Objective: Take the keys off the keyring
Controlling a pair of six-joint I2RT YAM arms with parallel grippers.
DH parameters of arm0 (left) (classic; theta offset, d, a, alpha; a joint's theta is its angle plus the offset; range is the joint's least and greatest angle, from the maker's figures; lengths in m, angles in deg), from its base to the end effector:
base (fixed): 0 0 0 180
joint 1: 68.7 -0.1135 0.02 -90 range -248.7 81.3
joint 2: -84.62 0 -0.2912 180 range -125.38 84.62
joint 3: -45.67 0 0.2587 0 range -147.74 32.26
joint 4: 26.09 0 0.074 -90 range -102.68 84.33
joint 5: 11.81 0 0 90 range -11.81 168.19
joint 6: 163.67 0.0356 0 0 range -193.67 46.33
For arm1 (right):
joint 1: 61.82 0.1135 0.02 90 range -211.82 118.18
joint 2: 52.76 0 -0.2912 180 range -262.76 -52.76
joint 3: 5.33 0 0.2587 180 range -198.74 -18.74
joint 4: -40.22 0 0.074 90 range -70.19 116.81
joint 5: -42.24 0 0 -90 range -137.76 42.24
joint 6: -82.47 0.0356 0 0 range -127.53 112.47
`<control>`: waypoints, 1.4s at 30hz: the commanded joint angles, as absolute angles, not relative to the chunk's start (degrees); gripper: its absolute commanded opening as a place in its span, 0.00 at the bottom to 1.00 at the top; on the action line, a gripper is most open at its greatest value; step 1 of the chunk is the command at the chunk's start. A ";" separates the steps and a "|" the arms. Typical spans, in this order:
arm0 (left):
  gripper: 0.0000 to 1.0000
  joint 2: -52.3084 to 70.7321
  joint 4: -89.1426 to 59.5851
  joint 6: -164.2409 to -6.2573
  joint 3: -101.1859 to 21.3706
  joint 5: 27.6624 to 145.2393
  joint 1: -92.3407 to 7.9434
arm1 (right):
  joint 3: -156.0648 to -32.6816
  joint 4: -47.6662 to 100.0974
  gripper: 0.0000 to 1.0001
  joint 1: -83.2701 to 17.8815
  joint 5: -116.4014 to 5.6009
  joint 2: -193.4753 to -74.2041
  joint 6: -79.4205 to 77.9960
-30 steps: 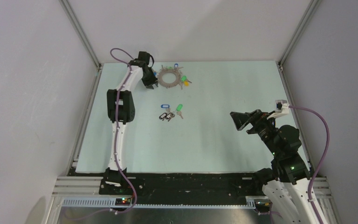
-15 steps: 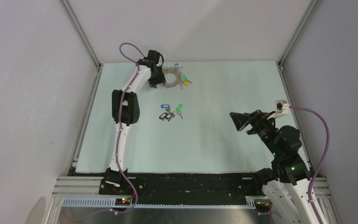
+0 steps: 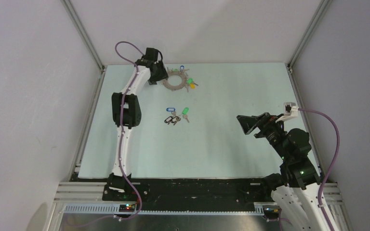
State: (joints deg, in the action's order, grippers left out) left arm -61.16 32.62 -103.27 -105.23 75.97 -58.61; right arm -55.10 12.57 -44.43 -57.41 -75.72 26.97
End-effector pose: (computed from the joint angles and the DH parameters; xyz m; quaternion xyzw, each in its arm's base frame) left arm 0.5747 -0.1009 0.2122 -0.1669 0.9350 -0.0887 0.3001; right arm 0.0859 0.0331 0.3422 0.0472 0.7106 0.3599 0.6027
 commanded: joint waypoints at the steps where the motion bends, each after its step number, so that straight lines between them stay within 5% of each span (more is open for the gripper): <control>1: 0.68 -60.88 29.75 -105.31 -105.55 76.90 -57.04 | -57.55 15.86 0.99 -44.68 -58.27 -76.97 26.71; 13: 0.60 -67.38 30.77 -111.49 -110.93 80.97 -60.33 | -57.62 16.37 0.99 -44.77 -57.85 -76.90 25.99; 17: 0.33 -66.94 32.18 -112.31 -110.19 81.42 -60.33 | -58.11 16.73 1.00 -44.81 -58.29 -77.61 26.08; 20: 0.02 -66.91 33.17 -113.54 -109.97 82.53 -60.58 | -58.28 16.74 0.99 -44.86 -58.64 -77.59 26.25; 33: 0.00 -52.53 33.97 -109.33 -91.86 78.83 -61.42 | -58.47 16.47 0.99 -44.86 -58.88 -77.24 26.30; 38: 0.11 -51.32 32.41 -109.15 -98.19 82.33 -61.48 | -58.47 16.51 0.99 -44.95 -59.00 -77.55 25.96; 42: 0.09 -54.85 24.18 -113.78 -102.02 91.34 -61.48 | -58.47 16.49 1.00 -45.01 -58.77 -77.54 26.06</control>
